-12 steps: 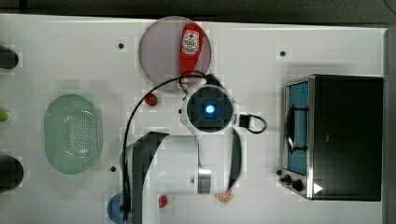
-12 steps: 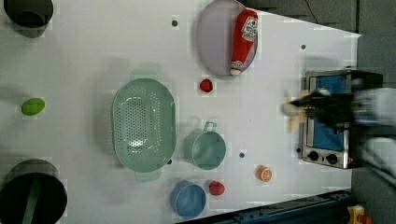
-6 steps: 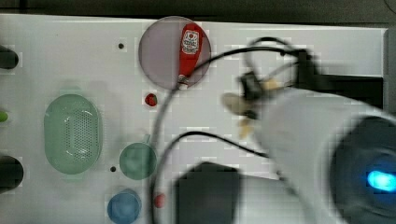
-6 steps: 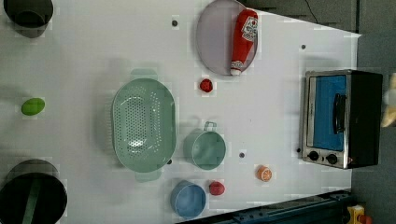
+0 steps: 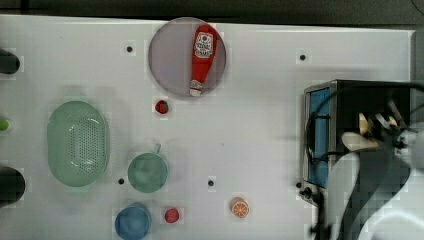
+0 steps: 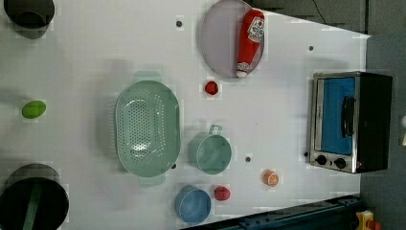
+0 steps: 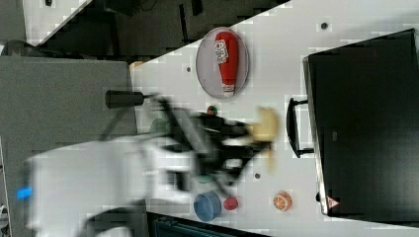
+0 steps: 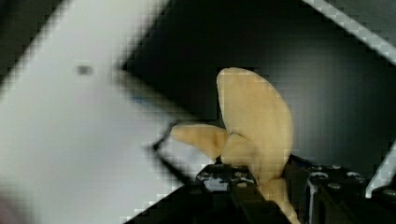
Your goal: Pick banana from table and place on oven.
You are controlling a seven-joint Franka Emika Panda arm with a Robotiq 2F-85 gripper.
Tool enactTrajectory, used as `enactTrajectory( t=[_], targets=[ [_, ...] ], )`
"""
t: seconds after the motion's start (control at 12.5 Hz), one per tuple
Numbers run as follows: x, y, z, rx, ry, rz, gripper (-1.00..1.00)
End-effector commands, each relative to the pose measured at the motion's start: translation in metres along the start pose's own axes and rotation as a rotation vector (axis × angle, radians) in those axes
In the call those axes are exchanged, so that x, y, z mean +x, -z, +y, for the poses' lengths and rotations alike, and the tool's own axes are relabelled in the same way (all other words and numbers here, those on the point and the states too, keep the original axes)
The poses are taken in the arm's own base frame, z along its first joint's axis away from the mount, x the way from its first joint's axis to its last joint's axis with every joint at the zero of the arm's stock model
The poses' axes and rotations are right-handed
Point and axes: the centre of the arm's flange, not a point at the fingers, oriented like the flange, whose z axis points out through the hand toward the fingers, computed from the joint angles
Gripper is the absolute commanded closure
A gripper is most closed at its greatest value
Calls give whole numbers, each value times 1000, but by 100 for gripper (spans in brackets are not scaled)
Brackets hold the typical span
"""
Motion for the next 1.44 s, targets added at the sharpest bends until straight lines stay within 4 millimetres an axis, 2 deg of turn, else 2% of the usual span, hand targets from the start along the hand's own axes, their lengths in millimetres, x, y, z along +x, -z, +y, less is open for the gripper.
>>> enactTrajectory(
  t=[0.08,0.16,0.24,0.4,0.72,0.8,0.88,1.04,1.12,1.28,1.44],
  targets=[
    [21,-44,4,-35,245,15,46],
    [29,-59,5,-52,272,30,46],
    [32,-73,5,-68,281,25,37],
    [31,-94,3,-90,279,-7,-5],
    [27,-94,-7,-85,295,-8,-100],
    [25,-85,-15,-74,308,6,-100],
    [22,-69,-31,-52,334,32,-100],
    [-2,-28,-73,5,402,68,-100],
    [-21,-8,-91,30,394,60,-100],
    [-70,32,-121,54,272,3,-100],
    [-121,71,-135,38,122,-60,-100]
  ],
)
